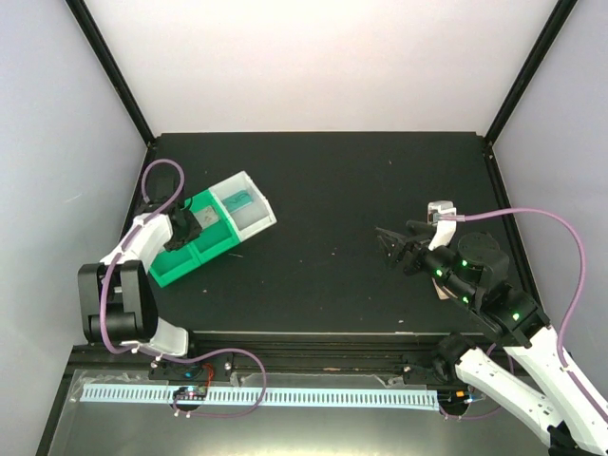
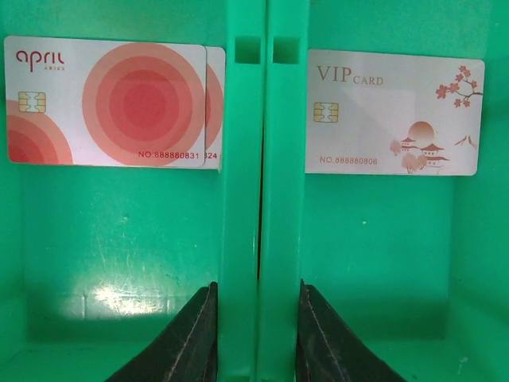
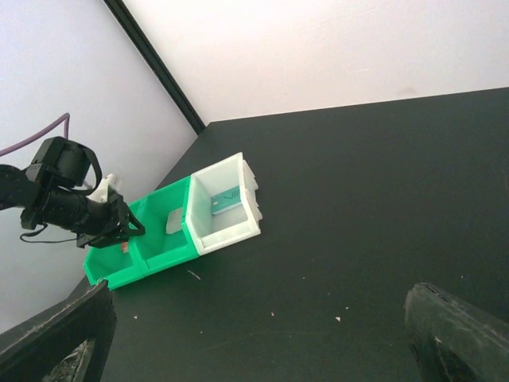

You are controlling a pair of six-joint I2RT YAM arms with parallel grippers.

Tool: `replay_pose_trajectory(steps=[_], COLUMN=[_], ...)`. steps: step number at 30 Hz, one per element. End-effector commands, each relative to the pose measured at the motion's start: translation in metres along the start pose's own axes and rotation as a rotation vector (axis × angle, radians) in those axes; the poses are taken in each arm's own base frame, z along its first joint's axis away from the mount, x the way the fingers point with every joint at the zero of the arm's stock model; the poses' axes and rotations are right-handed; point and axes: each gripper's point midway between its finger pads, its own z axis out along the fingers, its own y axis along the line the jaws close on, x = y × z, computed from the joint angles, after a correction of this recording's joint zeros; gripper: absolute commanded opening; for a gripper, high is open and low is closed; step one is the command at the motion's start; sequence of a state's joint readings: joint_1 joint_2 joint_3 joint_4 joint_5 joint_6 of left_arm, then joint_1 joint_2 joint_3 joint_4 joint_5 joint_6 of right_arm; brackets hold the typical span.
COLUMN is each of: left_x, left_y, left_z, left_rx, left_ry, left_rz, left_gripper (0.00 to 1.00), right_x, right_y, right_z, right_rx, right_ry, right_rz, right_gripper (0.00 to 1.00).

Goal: Take the credit cards out of the card holder

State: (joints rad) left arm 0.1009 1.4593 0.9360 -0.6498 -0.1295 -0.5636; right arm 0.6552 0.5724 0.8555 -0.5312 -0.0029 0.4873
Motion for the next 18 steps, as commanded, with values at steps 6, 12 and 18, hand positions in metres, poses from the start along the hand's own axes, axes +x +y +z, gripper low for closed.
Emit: replay_pose_trajectory(steps=[6,12,18], left_x=[-0.004,-0.003,0.005], left_y=[-0.083,-0.136,-0.188], left_z=[-0.006,-0.014,-0.015], left_rx=[0.194,0.276,0.351], left_ry=[0.017,-0.007,-0.014], left_rz=[0.173,0.282,0.370], left_gripper=[0.13,0.13,0.13], right_x=[0.005,0.008,0.011], right_y=[-0.003,-0.004,-0.006], right_z=[-0.001,-0.001,-0.003], right_rx=[0.005,0.008,0.016], right_ry=[0.002,0.009,0.017], right_rz=[-0.009,0.003,0.015], right_gripper=[1.00,1.00,1.00])
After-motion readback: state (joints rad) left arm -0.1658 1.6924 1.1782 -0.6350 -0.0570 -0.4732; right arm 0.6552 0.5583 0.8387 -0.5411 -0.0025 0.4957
